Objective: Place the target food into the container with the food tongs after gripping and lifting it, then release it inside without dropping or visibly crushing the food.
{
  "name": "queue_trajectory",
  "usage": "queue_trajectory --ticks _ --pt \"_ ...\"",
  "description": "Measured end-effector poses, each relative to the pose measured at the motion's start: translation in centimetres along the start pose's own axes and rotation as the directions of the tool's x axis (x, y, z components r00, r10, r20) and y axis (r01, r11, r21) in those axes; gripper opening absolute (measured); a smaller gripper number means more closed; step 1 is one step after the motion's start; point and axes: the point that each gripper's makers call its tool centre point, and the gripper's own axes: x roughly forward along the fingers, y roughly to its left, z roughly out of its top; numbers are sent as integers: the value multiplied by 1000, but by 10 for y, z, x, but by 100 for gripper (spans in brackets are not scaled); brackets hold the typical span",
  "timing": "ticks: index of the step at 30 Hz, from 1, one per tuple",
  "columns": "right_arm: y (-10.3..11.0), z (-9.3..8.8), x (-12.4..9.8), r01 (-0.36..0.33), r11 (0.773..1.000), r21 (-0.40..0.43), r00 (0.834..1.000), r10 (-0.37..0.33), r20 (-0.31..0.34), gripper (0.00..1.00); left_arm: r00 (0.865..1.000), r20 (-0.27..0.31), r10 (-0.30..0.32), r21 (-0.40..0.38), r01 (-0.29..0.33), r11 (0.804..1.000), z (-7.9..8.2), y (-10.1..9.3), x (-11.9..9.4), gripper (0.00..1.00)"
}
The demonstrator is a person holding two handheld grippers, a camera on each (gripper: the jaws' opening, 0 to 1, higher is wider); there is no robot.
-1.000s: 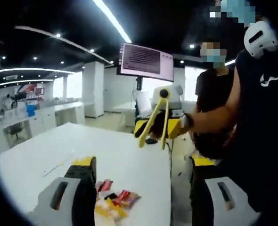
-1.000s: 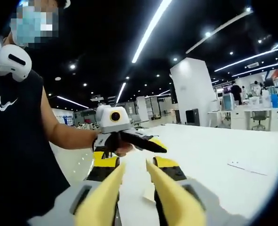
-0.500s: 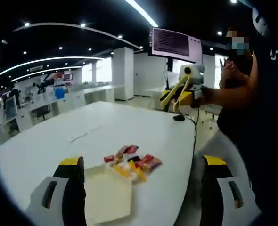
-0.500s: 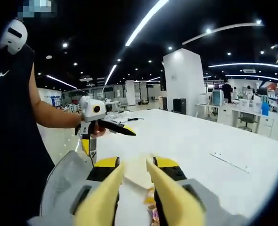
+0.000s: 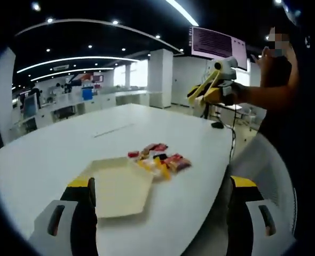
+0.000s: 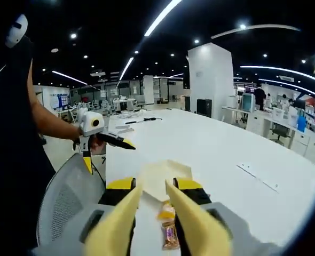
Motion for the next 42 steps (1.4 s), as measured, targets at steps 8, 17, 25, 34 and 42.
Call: queue_trajectory --ticks 8,17,25,34,42 --pt "-7 -6 1 -1 1000 3 1000 1 0 25 1000 -7 4 -16 -4 1000 -8 -6 2 100" --pt "-18 -13 -2 27 998 -51 999 -28 -20 25 1000 -8 24 -44 -24 999 -20 -16 11 100" --pt "-18 -18 -2 33 999 -31 999 -34 -37 25 1000 -3 24 -39 -24 999 -23 -17 11 100" --pt "-19 -23 0 64 998 -11 997 -64 -44 27 1000 18 16 -41 -15 999 -22 -20 18 100" --pt "-22 -34 19 77 997 17 996 -76 -55 26 997 5 77 -12 -76 997 -26 -12 18 100"
